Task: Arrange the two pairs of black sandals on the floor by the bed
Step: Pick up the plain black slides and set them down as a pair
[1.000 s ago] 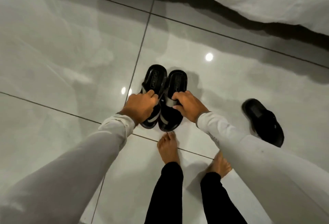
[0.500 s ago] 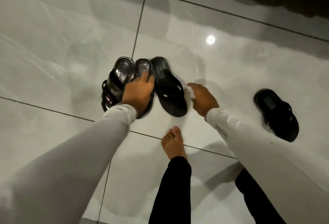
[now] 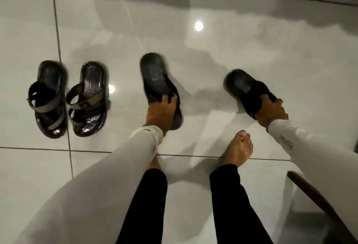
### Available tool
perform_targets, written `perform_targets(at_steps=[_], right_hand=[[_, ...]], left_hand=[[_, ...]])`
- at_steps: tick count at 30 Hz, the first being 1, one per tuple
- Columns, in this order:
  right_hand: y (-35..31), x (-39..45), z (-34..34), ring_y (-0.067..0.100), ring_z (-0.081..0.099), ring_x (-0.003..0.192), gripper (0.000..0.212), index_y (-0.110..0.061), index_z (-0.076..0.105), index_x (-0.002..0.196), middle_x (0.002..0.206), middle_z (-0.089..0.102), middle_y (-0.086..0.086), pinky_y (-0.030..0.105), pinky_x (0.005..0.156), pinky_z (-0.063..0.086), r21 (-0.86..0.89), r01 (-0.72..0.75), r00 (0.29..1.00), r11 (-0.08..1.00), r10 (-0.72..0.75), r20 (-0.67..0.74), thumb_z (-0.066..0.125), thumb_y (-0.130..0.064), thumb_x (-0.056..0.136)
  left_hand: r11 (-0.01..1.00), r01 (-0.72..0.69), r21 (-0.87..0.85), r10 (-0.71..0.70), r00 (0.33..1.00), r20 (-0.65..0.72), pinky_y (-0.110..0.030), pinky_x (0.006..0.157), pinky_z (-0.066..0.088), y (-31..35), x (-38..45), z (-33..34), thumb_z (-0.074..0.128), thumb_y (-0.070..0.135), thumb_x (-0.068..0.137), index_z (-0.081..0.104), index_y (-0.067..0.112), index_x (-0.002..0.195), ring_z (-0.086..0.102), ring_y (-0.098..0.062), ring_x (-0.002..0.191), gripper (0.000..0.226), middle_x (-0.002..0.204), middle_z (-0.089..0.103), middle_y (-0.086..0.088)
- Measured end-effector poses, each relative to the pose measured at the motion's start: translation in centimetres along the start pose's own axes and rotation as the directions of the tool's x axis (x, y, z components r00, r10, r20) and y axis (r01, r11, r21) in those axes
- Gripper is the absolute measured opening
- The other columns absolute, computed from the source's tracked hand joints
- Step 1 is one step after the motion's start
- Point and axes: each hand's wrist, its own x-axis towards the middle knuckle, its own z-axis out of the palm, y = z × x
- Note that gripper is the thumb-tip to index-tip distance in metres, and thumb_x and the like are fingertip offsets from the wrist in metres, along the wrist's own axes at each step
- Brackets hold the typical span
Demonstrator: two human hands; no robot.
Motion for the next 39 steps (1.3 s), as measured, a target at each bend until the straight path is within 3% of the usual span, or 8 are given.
perform_targets(at_steps=[3,6,11,13,19,24,33,39], right_hand=[[1.4,1.6,0.6,0.048,0.044,0.129,0.064,-0.013,0.038,0.143,0.142,0.044,0.029,0.047,0.108,0.039,0.155,0.028,0.994,0.988,-0.044,0.099,0.064,-0.021,0.085],[1.2,1.5,0.7,0.045,0.046,0.129,0.064,-0.011,0.040,0.143,0.141,0.049,0.026,0.041,0.105,0.038,0.278,0.096,0.986,0.956,-0.131,0.107,0.064,-0.011,0.083],[-1.4,-0.1,1.7,0.045,0.057,0.113,0.062,-0.015,0.044,0.139,0.127,0.056,0.027,0.040,0.099,0.045,0.445,0.229,0.953,0.865,-0.293,0.079,0.056,-0.004,0.080],[-2.0,-0.8,2.4,0.043,0.057,0.110,0.056,-0.015,0.046,0.134,0.125,0.055,0.026,0.040,0.097,0.046,0.469,0.250,0.946,0.847,-0.316,0.067,0.055,-0.002,0.081],[-0.3,0.1,2.6,0.038,0.059,0.101,0.041,-0.016,0.049,0.122,0.120,0.053,0.021,0.045,0.092,0.051,0.520,0.264,0.953,0.813,-0.302,-0.012,0.053,-0.001,0.084],[2.8,3.2,0.4,0.041,0.057,0.106,0.039,-0.016,0.048,0.124,0.122,0.050,0.022,0.047,0.095,0.050,0.545,0.245,0.964,0.801,-0.261,-0.049,0.053,-0.004,0.087],[10.1,11.2,-6.6,0.043,0.057,0.110,0.051,-0.015,0.050,0.127,0.127,0.054,0.025,0.037,0.094,0.045,0.488,0.188,0.979,0.852,-0.202,-0.023,0.055,-0.002,0.078],[11.8,13.0,-10.2,0.045,0.051,0.122,0.066,-0.018,0.044,0.140,0.136,0.049,0.026,0.043,0.105,0.043,0.342,0.227,0.971,0.912,-0.241,-0.003,0.059,0.000,0.077]], left_hand=[[0.988,-0.124,0.087,0.126,0.992,-0.016,-0.045,0.066,0.054,4.6,0.6,1.5,0.067,0.005,0.078,0.061,0.012,0.123,0.066,-0.042,0.075,0.046,0.103,0.063,-0.020],[0.976,-0.173,0.136,0.169,0.985,0.035,-0.046,0.069,0.056,8.2,1.0,2.0,0.077,0.002,0.071,0.059,0.016,0.124,0.065,-0.042,0.085,0.058,0.110,0.062,-0.017],[0.979,-0.176,0.100,0.171,0.984,0.058,-0.047,0.083,0.050,11.6,1.4,0.9,0.057,0.010,0.090,0.045,0.014,0.136,0.060,-0.042,0.098,0.048,0.124,0.051,-0.019],[0.983,-0.162,0.090,0.160,0.987,0.031,-0.047,0.084,0.050,12.2,2.1,0.8,0.057,0.013,0.092,0.042,0.015,0.139,0.061,-0.042,0.098,0.049,0.125,0.051,-0.019],[0.976,-0.183,0.117,0.189,0.981,-0.046,-0.047,0.080,0.057,14.7,5.4,0.1,0.062,0.017,0.093,0.044,0.016,0.142,0.067,-0.042,0.087,0.052,0.118,0.058,-0.021],[0.963,-0.227,0.143,0.238,0.969,-0.061,-0.048,0.077,0.058,18.7,8.6,-1.0,0.063,0.018,0.092,0.046,0.016,0.141,0.067,-0.043,0.084,0.052,0.116,0.059,-0.022],[0.972,-0.217,0.093,0.220,0.976,-0.012,-0.046,0.074,0.053,29.3,15.5,-5.0,0.056,0.021,0.094,0.040,0.021,0.139,0.066,-0.040,0.089,0.048,0.123,0.051,-0.016],[0.966,-0.260,0.011,0.260,0.965,-0.023,-0.048,0.077,0.052,31.0,16.5,-6.3,0.058,0.015,0.091,0.029,0.020,0.149,0.063,-0.042,0.099,0.065,0.140,0.038,-0.017]])
